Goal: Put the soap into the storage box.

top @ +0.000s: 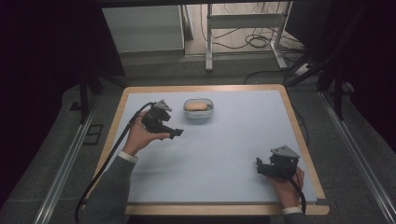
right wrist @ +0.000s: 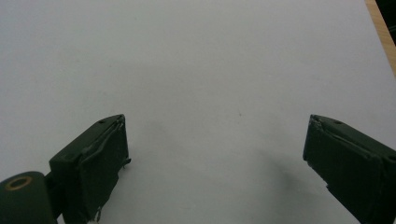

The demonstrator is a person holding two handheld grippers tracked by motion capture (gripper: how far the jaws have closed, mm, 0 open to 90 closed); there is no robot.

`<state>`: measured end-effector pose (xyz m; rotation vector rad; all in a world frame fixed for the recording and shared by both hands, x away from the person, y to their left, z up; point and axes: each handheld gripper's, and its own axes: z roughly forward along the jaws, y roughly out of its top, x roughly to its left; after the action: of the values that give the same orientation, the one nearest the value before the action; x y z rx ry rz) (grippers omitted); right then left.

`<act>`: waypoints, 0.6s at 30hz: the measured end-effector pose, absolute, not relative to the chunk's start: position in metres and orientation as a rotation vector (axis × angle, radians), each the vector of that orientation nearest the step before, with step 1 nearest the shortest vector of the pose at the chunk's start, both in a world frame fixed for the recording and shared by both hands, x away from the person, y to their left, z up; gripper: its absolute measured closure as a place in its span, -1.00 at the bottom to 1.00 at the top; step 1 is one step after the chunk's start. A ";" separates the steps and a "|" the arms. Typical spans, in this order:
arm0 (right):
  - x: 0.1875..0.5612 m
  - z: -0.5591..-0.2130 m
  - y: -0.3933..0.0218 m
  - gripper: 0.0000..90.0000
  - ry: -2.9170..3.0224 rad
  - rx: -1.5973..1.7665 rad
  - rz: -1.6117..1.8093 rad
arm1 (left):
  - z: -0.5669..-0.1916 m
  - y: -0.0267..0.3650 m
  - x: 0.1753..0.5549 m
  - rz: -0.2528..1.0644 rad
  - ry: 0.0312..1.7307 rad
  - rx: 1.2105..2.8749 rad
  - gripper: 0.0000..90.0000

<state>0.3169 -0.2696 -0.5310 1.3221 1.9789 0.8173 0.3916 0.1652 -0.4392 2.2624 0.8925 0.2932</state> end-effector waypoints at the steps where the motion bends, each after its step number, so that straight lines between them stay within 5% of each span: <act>1: 0.317 -0.531 -0.269 -0.85 1.977 1.324 0.816 | -0.444 0.170 0.383 0.305 0.905 2.243 -0.60; 18: 0.316 -0.531 -0.269 -0.85 1.970 1.321 0.816 | -0.495 0.211 0.326 0.323 1.041 2.166 -0.59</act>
<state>0.3163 -0.2694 -0.5309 1.3214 1.9698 0.8165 0.3263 0.2110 -0.4946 2.1661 1.0407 0.3227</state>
